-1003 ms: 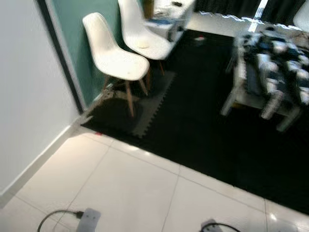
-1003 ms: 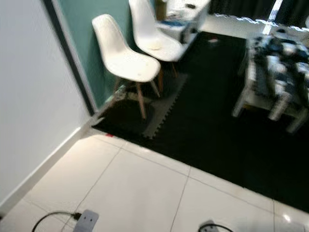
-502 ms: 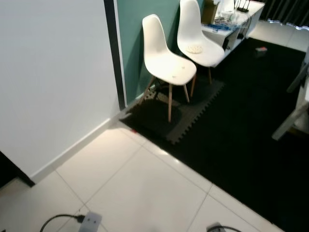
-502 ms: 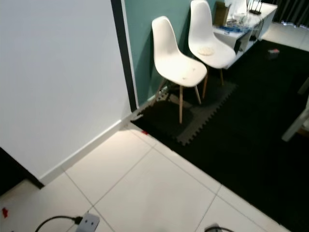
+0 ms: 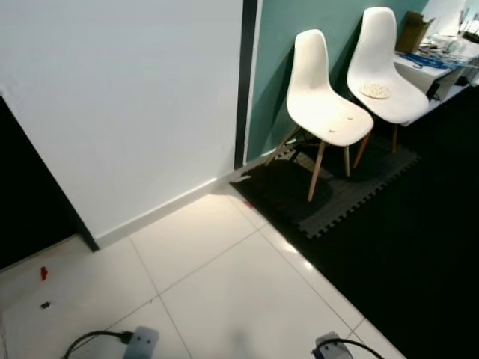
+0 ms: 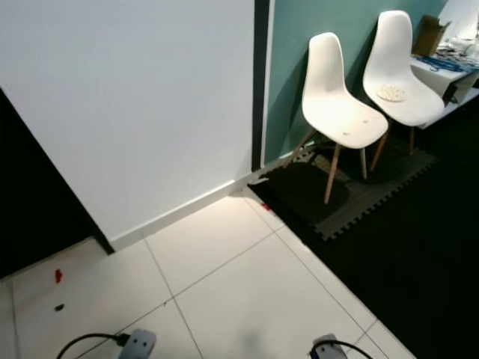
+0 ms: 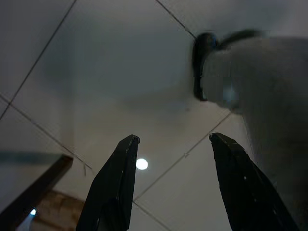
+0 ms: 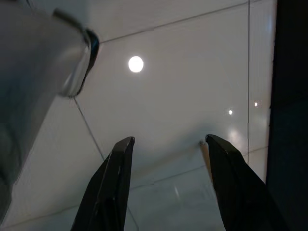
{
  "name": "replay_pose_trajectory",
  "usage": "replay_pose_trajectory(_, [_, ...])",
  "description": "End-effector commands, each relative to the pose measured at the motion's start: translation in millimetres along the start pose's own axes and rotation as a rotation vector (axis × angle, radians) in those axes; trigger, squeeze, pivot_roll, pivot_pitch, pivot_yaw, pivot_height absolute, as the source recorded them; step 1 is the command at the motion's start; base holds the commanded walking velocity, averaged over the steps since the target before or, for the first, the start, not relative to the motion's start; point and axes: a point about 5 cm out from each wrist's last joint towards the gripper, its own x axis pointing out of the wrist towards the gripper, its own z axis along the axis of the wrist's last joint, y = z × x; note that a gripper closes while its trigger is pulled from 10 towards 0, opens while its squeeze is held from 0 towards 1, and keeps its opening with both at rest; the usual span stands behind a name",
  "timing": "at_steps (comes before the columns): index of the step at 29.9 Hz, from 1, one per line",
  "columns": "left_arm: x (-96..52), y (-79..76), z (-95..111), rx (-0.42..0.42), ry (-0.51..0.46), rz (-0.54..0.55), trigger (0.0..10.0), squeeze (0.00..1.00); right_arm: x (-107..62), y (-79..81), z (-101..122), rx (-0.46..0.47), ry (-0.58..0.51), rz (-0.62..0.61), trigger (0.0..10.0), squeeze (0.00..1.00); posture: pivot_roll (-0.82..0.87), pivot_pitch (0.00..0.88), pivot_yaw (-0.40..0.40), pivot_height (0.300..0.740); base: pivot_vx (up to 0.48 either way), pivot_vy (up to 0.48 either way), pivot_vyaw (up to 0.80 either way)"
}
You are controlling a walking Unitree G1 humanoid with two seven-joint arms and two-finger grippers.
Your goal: Picking trash to rubbish bin
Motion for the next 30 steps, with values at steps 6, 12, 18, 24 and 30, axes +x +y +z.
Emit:
replay_pose_trajectory(6, [-0.3, -0.6, -3, -0.018, 0.010, -0.003, 10.0, 0.00, 0.0, 0.5, -2, 0.002, 0.007, 0.004, 10.0, 0.00, 0.05, 0.074, -0.011, 0.740, 0.000, 0.000, 0.77])
replay_pose_trajectory(12, [-0.4, -0.6, -4, -0.021, 0.014, -0.007, 10.0, 0.00, 0.0, 0.8, -2, 0.001, 0.006, 0.009, 10.0, 0.00, 0.05, 0.073, -0.011, 0.740, 0.000, 0.000, 0.77])
replay_pose_trajectory(18, [-0.4, -0.1, -4, -0.029, 0.015, -0.008, 10.0, 0.00, 0.1, 0.7, 2, 0.000, -0.001, 0.012, 10.0, 0.00, 0.05, 0.074, -0.010, 0.740, 0.000, 0.000, 0.77])
replay_pose_trajectory(24, [-0.5, 0.1, -4, -0.034, 0.015, -0.009, 10.0, 0.00, 0.2, 1.3, 6, -0.003, -0.011, 0.013, 10.0, 0.00, 0.05, 0.073, -0.012, 0.740, 0.000, 0.000, 0.77])
replay_pose_trajectory(30, [-0.6, 0.4, -4, -0.031, 0.018, -0.009, 10.0, 0.00, 0.3, 2.0, 8, -0.007, -0.018, 0.016, 10.0, 0.00, 0.05, 0.073, -0.013, 0.740, 0.000, 0.000, 0.77])
